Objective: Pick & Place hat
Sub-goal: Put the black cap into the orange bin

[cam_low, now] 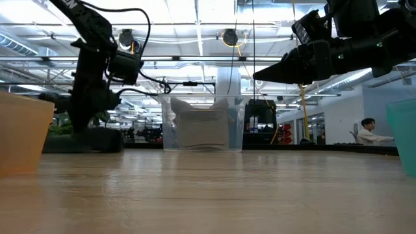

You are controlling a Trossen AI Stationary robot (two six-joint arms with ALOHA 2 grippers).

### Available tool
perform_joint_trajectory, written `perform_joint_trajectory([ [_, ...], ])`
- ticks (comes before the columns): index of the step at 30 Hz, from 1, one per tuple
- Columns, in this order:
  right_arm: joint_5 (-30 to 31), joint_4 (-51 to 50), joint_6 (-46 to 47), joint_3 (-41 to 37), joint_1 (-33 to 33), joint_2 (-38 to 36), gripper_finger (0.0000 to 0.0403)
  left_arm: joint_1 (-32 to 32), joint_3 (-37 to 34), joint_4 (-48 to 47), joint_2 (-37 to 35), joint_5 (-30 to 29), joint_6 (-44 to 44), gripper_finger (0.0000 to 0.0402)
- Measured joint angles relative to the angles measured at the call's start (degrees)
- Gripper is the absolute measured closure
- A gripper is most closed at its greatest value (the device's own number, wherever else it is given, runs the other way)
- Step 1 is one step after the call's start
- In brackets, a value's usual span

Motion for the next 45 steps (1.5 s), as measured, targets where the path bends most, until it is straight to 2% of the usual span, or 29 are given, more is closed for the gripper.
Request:
perform_joint_trajectory([
  [3,0.00,0.01,-0.01,0.00,0.00,0.00,0.0360,-3.34,2.96,-6.39,0.07,-1.82,-3.90,0.0378],
  [6,0.00,0.00,0.07,0.00,0.00,0.00,0.0360,-7.10,8.15,-13.13,0.07,-3.12,-9.29,0.0392],
  [14,-0.03,0.00,0.16,0.00,0.13,0.00,0.0360,-14.91,24.87,-29.72,0.07,-1.71,-30.86,0.0386],
  [17,-0.04,0.00,0.49,0.00,0.13,0.00,0.0360,-17.12,29.90,-32.01,0.01,1.72,-41.86,0.0395],
  [21,-0.11,-0.02,0.61,0.00,0.13,0.00,0.0360,-19.80,35.11,-31.42,-1.06,13.30,-56.04,0.0386],
  [23,-0.15,-0.18,0.66,0.00,0.13,0.00,0.0360,-21.82,37.04,-31.85,-1.09,16.14,-62.08,0.0385],
  [27,-0.17,-0.37,1.24,0.00,0.13,0.00,0.0360,-26.40,39.44,-31.45,-1.00,16.84,-72.71,0.0395],
  [31,-0.17,-0.37,1.07,0.00,0.13,0.00,0.0360,-31.70,39.63,-31.73,-1.01,19.00,-77.80,0.0387],
  [36,-0.15,-0.21,-0.31,0.00,0.11,0.00,0.0360,-39.01,39.61,-31.63,-1.01,21.78,-85.11,0.0395],
  [40,-0.13,0.05,-1.59,0.00,-0.02,0.00,0.0360,-44.98,39.59,-31.64,-1.01,22.99,-95.03,0.0385],
  [45,-0.13,0.69,-1.77,0.00,-0.02,0.00,0.0360,-53.47,39.59,-31.47,-0.93,23.59,-108.11,0.0396],
])
